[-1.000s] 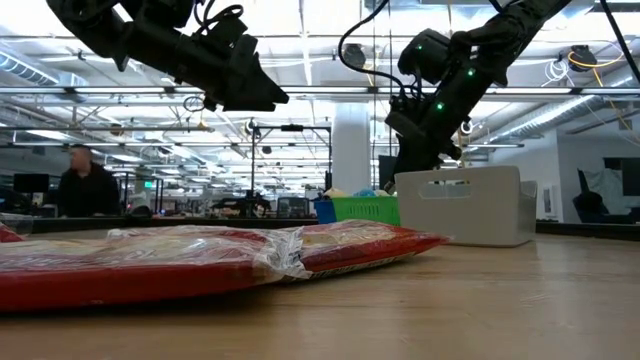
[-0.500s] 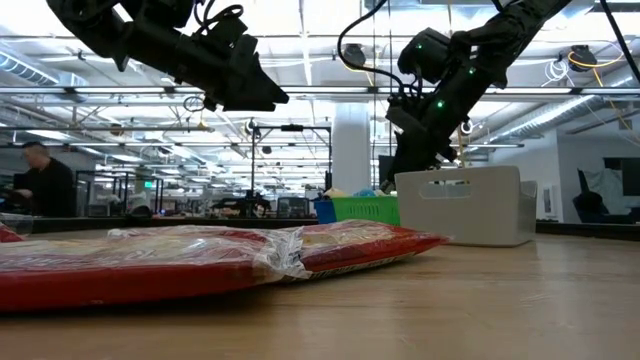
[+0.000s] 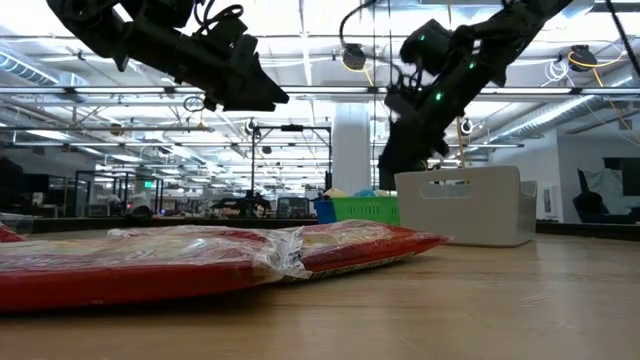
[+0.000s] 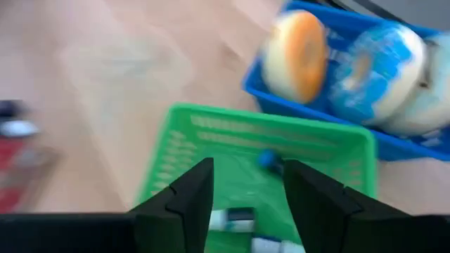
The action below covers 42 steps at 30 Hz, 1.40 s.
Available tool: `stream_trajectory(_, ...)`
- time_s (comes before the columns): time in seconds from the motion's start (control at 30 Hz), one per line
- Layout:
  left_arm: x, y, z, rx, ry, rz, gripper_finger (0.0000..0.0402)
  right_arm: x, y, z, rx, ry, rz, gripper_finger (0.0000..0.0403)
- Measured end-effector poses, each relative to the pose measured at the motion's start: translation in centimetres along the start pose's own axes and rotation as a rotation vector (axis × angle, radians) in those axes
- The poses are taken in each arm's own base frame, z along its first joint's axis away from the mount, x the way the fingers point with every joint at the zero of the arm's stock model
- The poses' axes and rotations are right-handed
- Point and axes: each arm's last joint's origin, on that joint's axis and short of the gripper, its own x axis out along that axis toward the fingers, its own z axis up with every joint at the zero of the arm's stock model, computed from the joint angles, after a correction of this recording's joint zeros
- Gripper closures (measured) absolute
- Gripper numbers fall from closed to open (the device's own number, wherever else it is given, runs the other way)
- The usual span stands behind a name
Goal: Pick & Place Food Item
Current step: Put the small purple food coloring bottle into the green bin
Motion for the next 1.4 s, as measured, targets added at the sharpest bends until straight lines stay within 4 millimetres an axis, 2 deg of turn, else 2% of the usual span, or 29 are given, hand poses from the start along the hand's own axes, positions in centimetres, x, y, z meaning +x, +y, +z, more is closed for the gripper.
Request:
stream_trajectory(0.13,0.0,0.0,0.0,0.0,0.0,0.0,0.0146,-1.7,0.8,0.6,-0.046,-0.032,0.123,0.0237)
stream_trajectory(0.27,0.0,0.0,0.0,0.0,0.0,0.0,0.0146,-3.3,2.6,0.9,-0.178,-0.09,0.227,0.0243)
stream_trajectory(0.47,0.0,0.0,0.1,-0.004,-0.014,0.0,0.0146,-4.2,5.6,1.0,-0.35,-0.205,0.34,0.0247)
stream_trajectory(0.63,0.0,0.0,0.2,-0.005,-0.016,0.0,0.0146,-4.7,7.2,0.4,-0.387,-0.206,0.392,0.0247)
stream_trajectory(0.87,0.0,-0.1,0.5,-0.07,-0.047,-0.019,0.0146,-6.9,8.9,-0.2,-0.441,-0.236,0.469,0.0248)
stream_trajectory(1.0,0.0,-0.2,0.4,-0.1,-0.038,-0.053,0.0146,-8.4,9.1,-0.9,-0.469,-0.28,0.504,0.0248)
stream_trajectory(1.17,0.0,-0.2,0.3,-0.082,-0.022,-0.053,0.0146,-9.5,8.3,-2.5,-0.443,-0.338,0.536,0.0248)
stream_trajectory(1.27,-0.1,-0.6,0.1,-0.128,0.01,-0.166,0.0146,-9.9,7.6,-3.5,-0.432,-0.373,0.542,0.0248)
stream_trajectory(1.4,-0.7,-1.6,-0.6,-0.121,0.193,-0.296,0.0147,-10.2,6.8,-4.8,-0.398,-0.422,0.559,0.0248)
